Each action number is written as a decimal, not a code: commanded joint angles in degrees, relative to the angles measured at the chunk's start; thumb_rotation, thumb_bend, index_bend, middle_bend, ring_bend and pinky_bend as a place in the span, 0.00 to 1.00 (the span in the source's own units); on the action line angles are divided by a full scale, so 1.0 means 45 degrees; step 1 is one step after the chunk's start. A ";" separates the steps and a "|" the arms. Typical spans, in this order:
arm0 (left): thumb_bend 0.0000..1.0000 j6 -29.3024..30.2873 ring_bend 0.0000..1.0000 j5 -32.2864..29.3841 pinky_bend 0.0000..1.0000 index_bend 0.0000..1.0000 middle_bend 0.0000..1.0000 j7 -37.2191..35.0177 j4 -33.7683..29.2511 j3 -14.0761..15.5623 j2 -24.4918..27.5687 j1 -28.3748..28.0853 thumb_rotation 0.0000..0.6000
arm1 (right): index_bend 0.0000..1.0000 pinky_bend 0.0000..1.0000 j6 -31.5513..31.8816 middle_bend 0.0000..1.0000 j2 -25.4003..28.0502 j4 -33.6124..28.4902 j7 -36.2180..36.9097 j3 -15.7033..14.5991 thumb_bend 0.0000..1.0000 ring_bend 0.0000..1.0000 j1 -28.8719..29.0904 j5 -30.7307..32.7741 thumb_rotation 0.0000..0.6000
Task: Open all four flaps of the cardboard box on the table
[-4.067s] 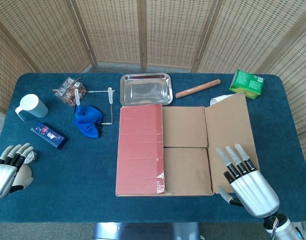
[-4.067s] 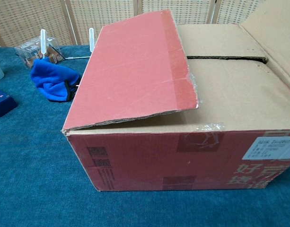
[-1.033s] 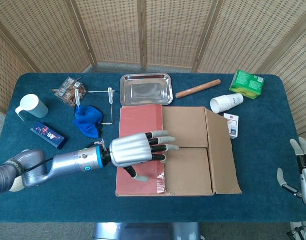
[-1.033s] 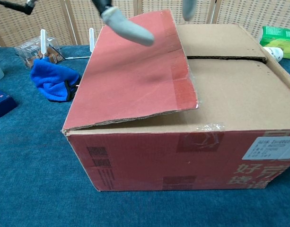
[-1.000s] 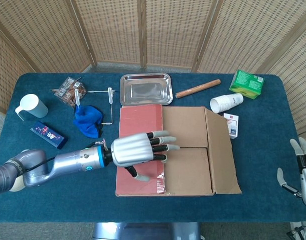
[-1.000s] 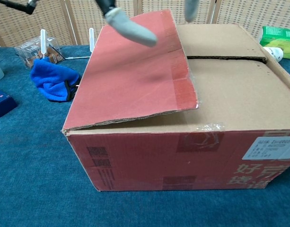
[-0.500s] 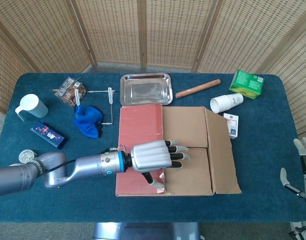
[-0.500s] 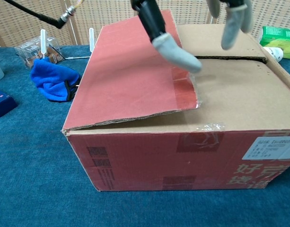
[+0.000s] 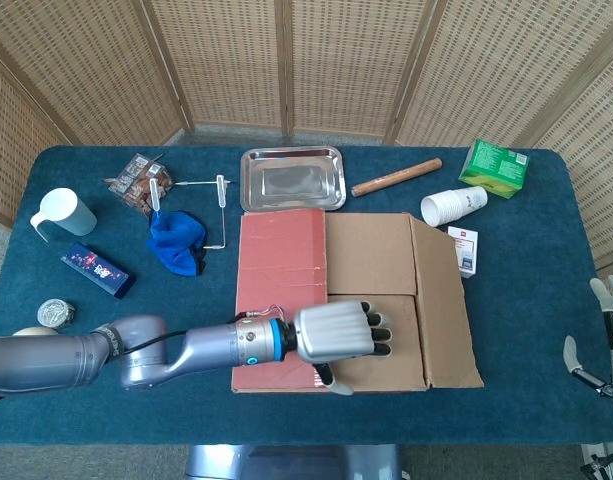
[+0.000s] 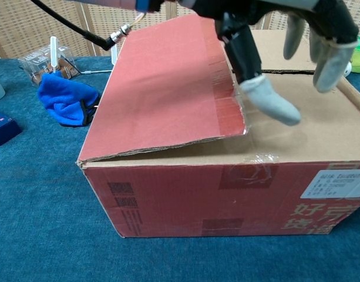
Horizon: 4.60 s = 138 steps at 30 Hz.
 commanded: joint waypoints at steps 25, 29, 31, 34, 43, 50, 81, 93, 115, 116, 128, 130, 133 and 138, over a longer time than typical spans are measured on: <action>0.00 -0.0560 0.52 -0.1636 0.44 0.51 0.79 0.1908 -0.0564 0.0073 -0.0005 -0.0171 0.62 | 0.00 0.00 0.0004 0.00 0.0095 -0.0066 0.0222 -0.0045 0.50 0.00 -0.0052 -0.0126 0.39; 0.00 -0.0721 0.60 -0.1963 0.49 0.52 0.82 0.2204 -0.0712 0.0096 0.0116 -0.0172 0.61 | 0.00 0.00 0.0031 0.00 0.0093 -0.0068 0.0235 -0.0042 0.50 0.00 -0.0063 -0.0141 0.39; 0.00 -0.0729 0.64 -0.2118 0.51 0.52 0.83 0.2314 -0.0794 0.0075 0.0196 -0.0150 0.61 | 0.00 0.00 0.0035 0.00 0.0094 -0.0078 0.0251 -0.0038 0.50 0.00 -0.0069 -0.0131 0.39; 0.00 -0.0573 0.67 -0.2282 0.54 0.52 0.84 0.2423 -0.0942 -0.0005 0.0323 -0.0064 0.62 | 0.00 0.00 0.0015 0.00 0.0096 -0.0078 0.0246 -0.0041 0.51 0.00 -0.0067 -0.0120 0.39; 0.00 -0.0350 0.73 -0.2376 0.65 0.55 0.90 0.2531 -0.1391 -0.0137 0.0978 0.0123 0.61 | 0.00 0.00 -0.0003 0.00 0.0077 -0.0066 0.0187 -0.0068 0.51 0.00 -0.0051 -0.0196 0.39; 0.00 0.0605 0.48 -0.1317 0.42 0.52 0.69 0.2361 -0.0770 -0.0070 0.0178 0.0240 0.61 | 0.00 0.00 -0.0011 0.00 0.0043 -0.0069 0.0133 -0.0094 0.51 0.00 -0.0032 -0.0281 0.39; 0.00 -0.0405 0.65 -0.2157 0.44 0.55 0.92 0.3305 -0.1168 0.0146 0.0290 -0.0079 0.62 | 0.00 0.00 0.0034 0.00 0.0161 -0.0164 0.0428 -0.0081 0.52 0.00 -0.0095 -0.0222 0.41; 0.00 -0.0212 0.68 -0.2673 0.50 0.55 0.94 0.3187 -0.2355 -0.0068 0.2139 0.0453 0.60 | 0.00 0.00 -0.0025 0.00 0.0194 -0.0213 0.0458 -0.0139 0.53 0.00 -0.0076 -0.0328 0.41; 0.00 0.0417 0.69 -0.1505 0.52 0.56 0.94 0.1019 -0.4028 -0.0177 0.5654 0.2023 0.62 | 0.00 0.00 -0.0192 0.00 0.0137 -0.0295 0.0372 -0.0277 0.54 0.00 -0.0001 -0.0526 0.42; 0.00 0.0440 0.69 -0.1489 0.52 0.56 0.94 0.0940 -0.4069 -0.0175 0.5761 0.2089 0.61 | 0.00 0.00 -0.0195 0.00 0.0140 -0.0302 0.0387 -0.0282 0.54 0.00 -0.0001 -0.0532 0.42; 0.00 0.1208 0.69 -0.0532 0.52 0.57 0.94 -0.0090 -0.4898 -0.0046 0.8005 0.3454 0.62 | 0.00 0.00 -0.0173 0.00 0.0208 -0.0377 0.0492 -0.0339 0.54 0.00 -0.0009 -0.0647 0.43; 0.00 0.1312 0.69 -0.0281 0.52 0.57 0.94 -0.0261 -0.4919 0.0033 0.8195 0.3671 0.61 | 0.00 0.00 -0.0197 0.00 0.0197 -0.0390 0.0461 -0.0361 0.54 0.00 -0.0002 -0.0669 0.43; 0.00 0.1280 0.69 0.0056 0.51 0.57 0.94 -0.0389 -0.4823 0.0186 0.8350 0.3897 0.61 | 0.00 0.00 -0.0216 0.00 0.0175 -0.0423 0.0394 -0.0385 0.54 0.00 0.0011 -0.0713 0.43; 0.00 0.1237 0.69 0.0367 0.51 0.57 0.94 -0.0576 -0.4589 0.0423 0.8356 0.4231 0.60 | 0.00 0.00 -0.0217 0.00 0.0145 -0.0449 0.0295 -0.0396 0.54 0.00 0.0014 -0.0724 0.43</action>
